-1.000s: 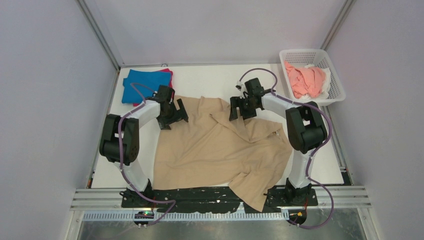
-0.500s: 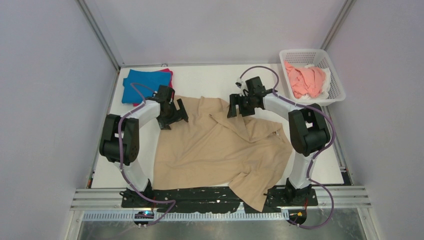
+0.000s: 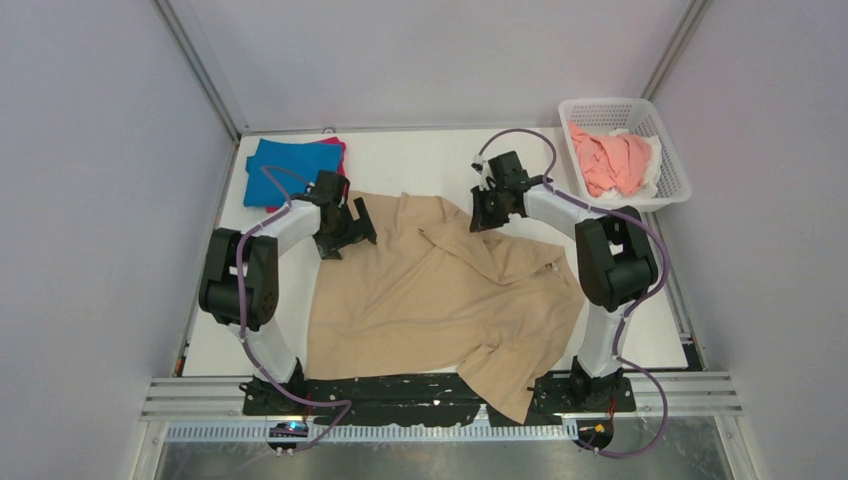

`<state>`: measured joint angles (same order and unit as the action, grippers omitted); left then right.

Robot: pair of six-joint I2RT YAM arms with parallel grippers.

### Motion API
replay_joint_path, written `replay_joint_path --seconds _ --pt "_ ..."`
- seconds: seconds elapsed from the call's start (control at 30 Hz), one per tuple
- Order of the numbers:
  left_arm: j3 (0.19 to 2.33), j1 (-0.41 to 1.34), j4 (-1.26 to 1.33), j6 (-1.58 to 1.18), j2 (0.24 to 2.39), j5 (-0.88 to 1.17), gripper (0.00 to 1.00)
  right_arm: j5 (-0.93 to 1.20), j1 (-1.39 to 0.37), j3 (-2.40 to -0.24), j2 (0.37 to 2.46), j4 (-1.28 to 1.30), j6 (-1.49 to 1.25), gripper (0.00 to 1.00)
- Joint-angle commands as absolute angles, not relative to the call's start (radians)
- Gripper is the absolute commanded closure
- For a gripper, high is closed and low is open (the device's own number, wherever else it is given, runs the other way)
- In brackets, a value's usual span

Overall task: Fold and stack the t-shirts
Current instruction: Flatten out the tshirt

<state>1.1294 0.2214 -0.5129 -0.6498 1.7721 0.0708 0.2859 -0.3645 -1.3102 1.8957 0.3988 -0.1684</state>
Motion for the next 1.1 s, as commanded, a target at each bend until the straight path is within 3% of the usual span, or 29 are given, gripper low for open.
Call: replay_joint_path --seconds 0.0,0.13,0.43,0.87,0.97,1.0,1.03,1.07 --pt "1.171 0.216 -0.521 -0.645 1.776 0.05 0.01 0.091 -0.368 -1.42 1.926 0.44 -0.112 0.94" --pt "1.177 0.216 -0.534 -0.645 1.778 0.033 0.01 -0.141 -0.363 -1.539 1.966 0.496 -0.032 0.94" --pt "1.185 0.216 -0.552 -0.644 1.785 0.024 0.01 -0.375 -0.29 -1.801 2.123 0.515 0.186 0.94" --pt "1.192 0.215 -0.581 -0.654 1.79 -0.029 0.01 -0.565 -0.194 -2.257 2.459 0.424 0.397 0.94" --pt "1.189 0.215 -0.579 -0.656 1.786 -0.033 0.01 -0.603 -0.191 -2.286 2.498 0.364 0.434 0.85" --pt "1.19 0.215 -0.576 -0.656 1.784 -0.032 0.01 -0.588 -0.192 -2.287 2.5 0.331 0.437 0.79" --pt "1.189 0.215 -0.573 -0.655 1.783 -0.03 0.01 -0.576 -0.191 -2.289 2.502 0.318 0.44 0.67" --pt "1.19 0.215 -0.572 -0.656 1.784 -0.029 0.01 -0.537 -0.192 -2.294 2.5 0.302 0.438 0.64"
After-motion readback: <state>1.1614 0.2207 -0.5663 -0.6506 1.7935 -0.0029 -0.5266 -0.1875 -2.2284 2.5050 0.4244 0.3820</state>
